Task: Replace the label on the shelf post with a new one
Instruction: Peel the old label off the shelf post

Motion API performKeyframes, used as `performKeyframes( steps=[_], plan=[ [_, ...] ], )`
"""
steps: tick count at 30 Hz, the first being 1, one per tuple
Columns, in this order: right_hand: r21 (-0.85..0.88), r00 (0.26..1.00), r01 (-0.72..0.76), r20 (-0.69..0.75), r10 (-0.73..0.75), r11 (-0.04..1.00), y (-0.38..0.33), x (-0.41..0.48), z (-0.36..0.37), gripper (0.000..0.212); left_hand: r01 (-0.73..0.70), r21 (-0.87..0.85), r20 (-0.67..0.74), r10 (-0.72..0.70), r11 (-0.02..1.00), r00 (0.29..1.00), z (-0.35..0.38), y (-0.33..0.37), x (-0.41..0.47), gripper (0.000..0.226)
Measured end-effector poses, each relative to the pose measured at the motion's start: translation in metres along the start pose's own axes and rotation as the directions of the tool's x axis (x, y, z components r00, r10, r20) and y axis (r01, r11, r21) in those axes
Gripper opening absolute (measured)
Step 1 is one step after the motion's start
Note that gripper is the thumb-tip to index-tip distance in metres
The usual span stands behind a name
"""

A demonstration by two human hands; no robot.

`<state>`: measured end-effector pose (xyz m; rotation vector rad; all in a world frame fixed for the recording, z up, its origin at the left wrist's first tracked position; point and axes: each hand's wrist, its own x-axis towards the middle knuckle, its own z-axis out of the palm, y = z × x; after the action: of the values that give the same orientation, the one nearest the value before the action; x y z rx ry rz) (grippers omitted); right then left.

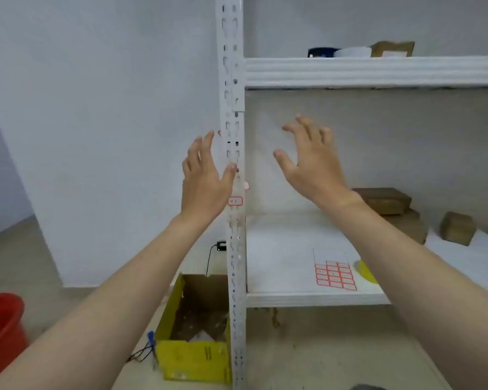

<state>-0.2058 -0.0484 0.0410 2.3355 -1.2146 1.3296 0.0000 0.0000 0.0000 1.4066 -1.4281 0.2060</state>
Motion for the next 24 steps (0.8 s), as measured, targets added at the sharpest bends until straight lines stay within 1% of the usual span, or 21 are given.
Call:
performKeyframes(
  steps=[2, 4, 7, 10, 12, 15, 18, 24],
  plan=[
    [0.046, 1.0, -0.023, -0.002, 0.023, 0.999, -0.001, -0.005, 0.012, 0.048, 0.023, -0.015, 0.028, -0.022, 1.0, 0.999, 0.005, -0.012, -0.001, 0.072],
    [0.101, 0.998, -0.065, 0.025, 0.063, 0.993, 0.004, -0.016, 0.028, 0.044, 0.094, -0.062, 0.083, -0.088, 0.994, 0.993, 0.013, -0.024, -0.006, 0.071],
    [0.202, 0.992, -0.128, 0.041, 0.122, 0.971, 0.016, -0.032, 0.053, 0.039, 0.118, -0.122, 0.131, -0.101, 0.986, 0.986, 0.029, -0.035, -0.015, 0.069],
    [0.252, 0.986, -0.16, 0.079, 0.145, 0.954, 0.022, -0.043, 0.082, 0.031, 0.153, -0.15, 0.148, -0.13, 0.977, 0.98, 0.042, -0.047, -0.021, 0.065],
    [0.305, 0.986, -0.163, 0.075, 0.147, 0.938, 0.022, -0.047, 0.1, 0.027, 0.162, -0.187, 0.143, -0.136, 0.969, 0.98, 0.051, -0.056, -0.024, 0.063],
    [0.385, 0.989, -0.148, 0.041, 0.143, 0.911, 0.019, -0.051, 0.127, 0.026, 0.159, -0.255, 0.124, -0.131, 0.954, 0.984, 0.062, -0.067, -0.027, 0.055],
    [0.464, 0.992, -0.113, 0.004, 0.126, 0.878, 0.013, -0.056, 0.148, 0.027, 0.142, -0.315, 0.075, -0.125, 0.939, 0.989, 0.069, -0.074, -0.026, 0.046],
    [0.546, 0.988, 0.021, -0.138, 0.065, 0.837, 0.011, -0.056, 0.177, 0.027, 0.048, -0.43, -0.027, -0.066, 0.902, 0.997, 0.085, -0.091, -0.023, 0.027]
  ],
)
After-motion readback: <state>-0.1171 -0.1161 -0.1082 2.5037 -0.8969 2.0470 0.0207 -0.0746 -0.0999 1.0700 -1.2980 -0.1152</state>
